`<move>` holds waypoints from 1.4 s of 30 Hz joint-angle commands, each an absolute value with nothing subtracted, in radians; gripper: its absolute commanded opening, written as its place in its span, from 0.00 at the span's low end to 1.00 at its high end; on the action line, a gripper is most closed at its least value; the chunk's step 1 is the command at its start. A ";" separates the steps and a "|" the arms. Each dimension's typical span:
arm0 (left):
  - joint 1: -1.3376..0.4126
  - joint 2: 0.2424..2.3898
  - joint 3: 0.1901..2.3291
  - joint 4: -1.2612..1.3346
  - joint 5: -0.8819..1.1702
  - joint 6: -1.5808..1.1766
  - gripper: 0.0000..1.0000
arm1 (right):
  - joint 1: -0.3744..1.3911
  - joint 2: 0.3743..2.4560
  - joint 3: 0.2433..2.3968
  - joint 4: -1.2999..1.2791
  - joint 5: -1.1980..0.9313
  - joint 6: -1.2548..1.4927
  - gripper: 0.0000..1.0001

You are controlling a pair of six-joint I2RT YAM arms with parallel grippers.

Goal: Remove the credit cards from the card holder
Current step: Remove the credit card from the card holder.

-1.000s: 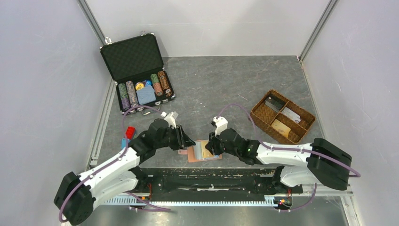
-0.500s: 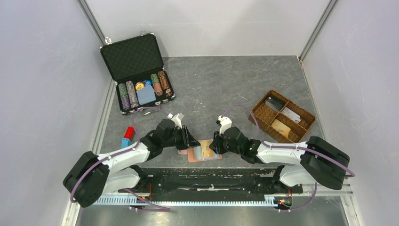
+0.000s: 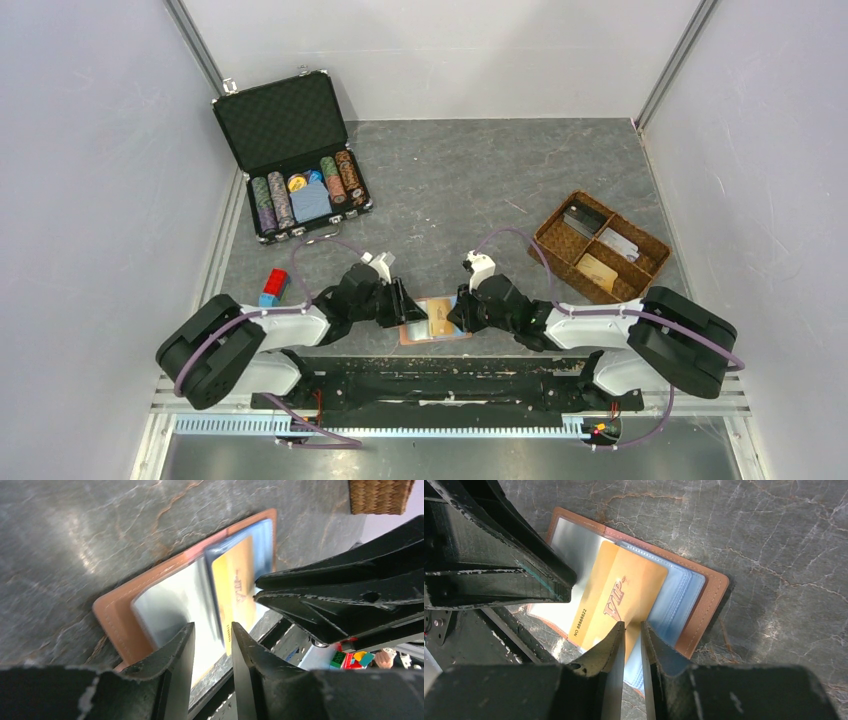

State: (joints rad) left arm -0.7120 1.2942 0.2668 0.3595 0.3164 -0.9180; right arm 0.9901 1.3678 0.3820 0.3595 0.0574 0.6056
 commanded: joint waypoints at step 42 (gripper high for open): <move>-0.755 1.538 0.154 0.923 0.366 -1.045 0.02 | 0.986 1.376 0.325 0.375 0.078 0.630 0.20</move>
State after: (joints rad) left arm -0.7494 1.5406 0.1802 0.8551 0.3603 -1.0161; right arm 0.9901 1.3674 0.3489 0.4171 0.0570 0.6289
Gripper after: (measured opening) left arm 0.042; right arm 0.200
